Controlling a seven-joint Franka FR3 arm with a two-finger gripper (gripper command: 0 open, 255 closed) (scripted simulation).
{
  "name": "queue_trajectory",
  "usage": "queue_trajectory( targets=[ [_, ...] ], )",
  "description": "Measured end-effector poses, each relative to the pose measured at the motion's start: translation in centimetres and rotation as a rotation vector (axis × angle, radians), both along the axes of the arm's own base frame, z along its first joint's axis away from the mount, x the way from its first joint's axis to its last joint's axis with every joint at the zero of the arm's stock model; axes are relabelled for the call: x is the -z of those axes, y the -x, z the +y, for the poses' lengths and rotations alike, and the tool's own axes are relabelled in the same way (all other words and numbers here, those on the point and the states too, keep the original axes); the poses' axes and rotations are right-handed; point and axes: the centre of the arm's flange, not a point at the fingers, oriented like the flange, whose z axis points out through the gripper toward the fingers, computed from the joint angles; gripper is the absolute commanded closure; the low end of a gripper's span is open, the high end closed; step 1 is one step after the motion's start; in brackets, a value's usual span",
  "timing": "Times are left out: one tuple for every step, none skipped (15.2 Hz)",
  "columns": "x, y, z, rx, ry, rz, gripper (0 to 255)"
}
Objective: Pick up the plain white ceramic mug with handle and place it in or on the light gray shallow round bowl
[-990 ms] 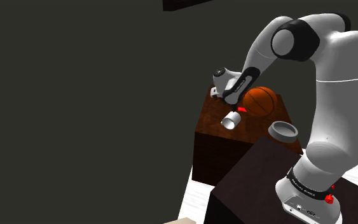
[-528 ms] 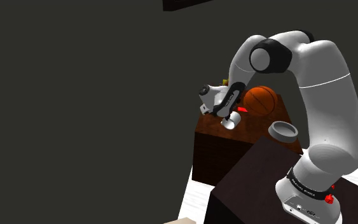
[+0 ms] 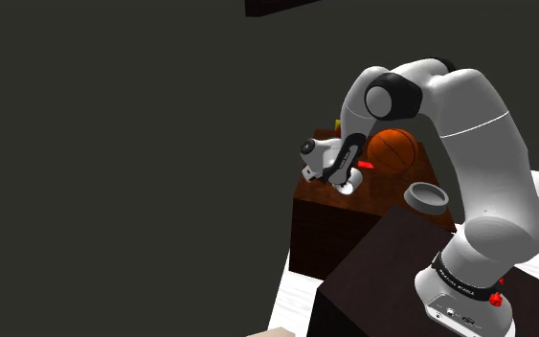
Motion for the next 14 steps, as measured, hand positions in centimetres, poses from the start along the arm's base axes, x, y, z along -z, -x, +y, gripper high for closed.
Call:
queue_trajectory(
  targets=[
    [0.31,0.1,-0.24,0.0,0.0,0.0,0],
    [0.51,0.15,-0.35,0.0,0.0,0.0,0],
    [0.63,0.17,-0.39,0.0,0.0,0.0,0],
    [0.68,0.17,-0.42,0.0,0.0,0.0,0],
    [0.71,0.16,-0.43,0.0,0.0,0.0,0],
    [0.72,0.16,-0.44,0.0,0.0,0.0,0],
    [0.73,0.15,-0.44,0.0,0.0,0.0,0],
    [0.73,0.15,-0.44,0.0,0.0,0.0,255],
    [0.73,0.15,-0.44,0.0,0.0,0.0,255],
    [0.73,0.15,-0.44,0.0,0.0,0.0,255],
    [0.73,0.15,-0.44,0.0,0.0,0.0,255],
    [0.73,0.15,-0.45,0.0,0.0,0.0,255],
    [0.71,0.14,-0.46,0.0,0.0,0.0,255],
    [0.71,0.14,-0.48,0.0,0.0,0.0,255]
  ],
)
